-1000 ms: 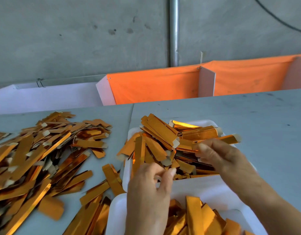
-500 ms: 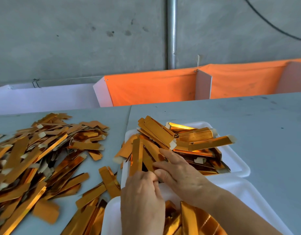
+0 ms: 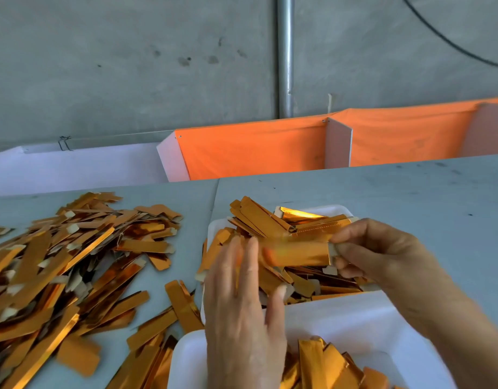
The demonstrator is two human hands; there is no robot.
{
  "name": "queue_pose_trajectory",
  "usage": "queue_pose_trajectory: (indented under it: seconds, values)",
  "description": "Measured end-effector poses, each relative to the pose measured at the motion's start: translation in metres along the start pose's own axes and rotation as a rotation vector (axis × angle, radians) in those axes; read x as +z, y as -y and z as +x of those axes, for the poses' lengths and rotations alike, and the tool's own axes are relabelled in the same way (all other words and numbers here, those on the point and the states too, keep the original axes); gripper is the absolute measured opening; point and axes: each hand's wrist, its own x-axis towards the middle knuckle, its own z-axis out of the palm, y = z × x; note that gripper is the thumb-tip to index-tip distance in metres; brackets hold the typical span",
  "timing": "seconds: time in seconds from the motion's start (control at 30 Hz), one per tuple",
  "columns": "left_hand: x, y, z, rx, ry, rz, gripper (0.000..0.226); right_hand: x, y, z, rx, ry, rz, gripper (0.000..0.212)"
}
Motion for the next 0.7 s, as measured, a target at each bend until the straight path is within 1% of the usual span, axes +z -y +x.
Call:
queue_pose_trajectory:
  seconds: [0.1,0.17,0.23,0.27,0.33,0.4,0.43,0.5,0.53,0.63,0.7]
  values:
    - [0.000,-0.002,0.002,0.198,0.010,0.083,0.063,-0.006,0.011,-0.004,0.061,0.184,0.021,0.020]
    - [0.001,-0.001,0.001,0.252,0.029,0.124,0.057,-0.006,0.015,-0.005,0.062,0.229,0.033,0.009]
    - [0.002,0.001,0.000,0.265,0.020,0.129,0.054,-0.008,0.015,-0.006,0.066,0.241,0.035,0.009]
    - [0.002,0.001,-0.001,0.248,0.032,0.113,0.060,-0.009,0.014,-0.006,0.067,0.240,0.023,0.012]
    - [0.001,-0.001,-0.002,0.184,0.093,-0.017,0.071,-0.012,0.012,-0.005,0.075,0.234,0.010,0.020]
    - [-0.006,-0.008,0.001,0.063,0.156,-0.147,0.074,-0.013,0.012,-0.005,0.076,0.247,0.017,0.017]
    - [-0.006,-0.011,0.000,-0.002,0.180,-0.173,0.070,-0.013,0.013,-0.005,0.077,0.258,0.010,0.014]
    - [-0.007,-0.011,-0.003,-0.019,0.203,-0.181,0.059,-0.015,0.013,-0.005,0.082,0.277,-0.020,0.014]
    - [-0.007,-0.009,-0.003,0.002,0.222,-0.163,0.055,-0.015,0.014,-0.005,0.088,0.280,-0.028,0.015]
    - [-0.001,-0.004,-0.002,0.207,0.157,0.029,0.053,-0.017,0.014,-0.004,0.107,0.294,-0.037,0.015]
    - [0.007,0.001,-0.004,0.252,0.159,0.075,0.054,-0.017,0.013,-0.005,0.120,0.305,-0.017,0.015]
